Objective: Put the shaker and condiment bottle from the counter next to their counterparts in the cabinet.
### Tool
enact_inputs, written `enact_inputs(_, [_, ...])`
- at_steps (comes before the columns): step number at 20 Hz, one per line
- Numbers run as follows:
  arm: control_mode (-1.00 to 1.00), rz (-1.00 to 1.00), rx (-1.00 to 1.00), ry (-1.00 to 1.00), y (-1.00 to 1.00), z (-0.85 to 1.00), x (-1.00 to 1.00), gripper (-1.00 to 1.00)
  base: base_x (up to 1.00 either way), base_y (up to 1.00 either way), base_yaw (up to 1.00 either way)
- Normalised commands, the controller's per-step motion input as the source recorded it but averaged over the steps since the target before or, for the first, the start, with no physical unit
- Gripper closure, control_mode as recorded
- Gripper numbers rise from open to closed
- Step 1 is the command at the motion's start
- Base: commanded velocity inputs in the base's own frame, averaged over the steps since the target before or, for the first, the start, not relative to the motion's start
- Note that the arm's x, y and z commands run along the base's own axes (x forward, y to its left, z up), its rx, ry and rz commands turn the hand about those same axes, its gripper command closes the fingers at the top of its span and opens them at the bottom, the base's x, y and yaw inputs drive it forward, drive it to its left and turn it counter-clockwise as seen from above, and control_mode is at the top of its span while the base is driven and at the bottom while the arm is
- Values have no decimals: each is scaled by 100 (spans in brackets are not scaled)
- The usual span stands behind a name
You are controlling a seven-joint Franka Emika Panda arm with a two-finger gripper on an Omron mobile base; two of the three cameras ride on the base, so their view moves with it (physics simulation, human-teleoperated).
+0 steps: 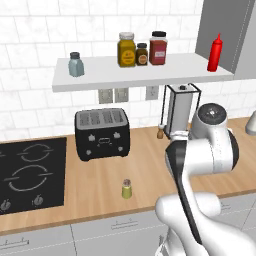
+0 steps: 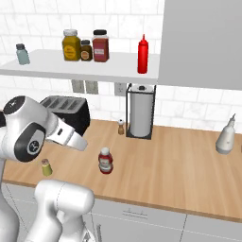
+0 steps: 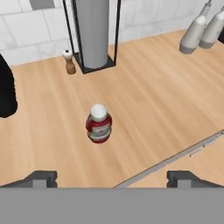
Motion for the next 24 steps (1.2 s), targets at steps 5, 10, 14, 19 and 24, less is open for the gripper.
enact_inputs(5, [-100, -15, 5, 0, 6, -18, 0, -100, 0, 0, 0])
enact_inputs(10, [-100, 0, 14, 0, 1, -37, 2, -100, 0, 0, 0])
enact_inputs(14, [-100, 0, 12, -1, 0, -32, 11, -100, 0, 0, 0])
enact_inputs(19, [-100, 0, 4, -10, 4, -28, 31, -100, 0, 0, 0])
enact_inputs(24, [-100, -10, 0, -2, 0, -24, 9, -100, 0, 0, 0])
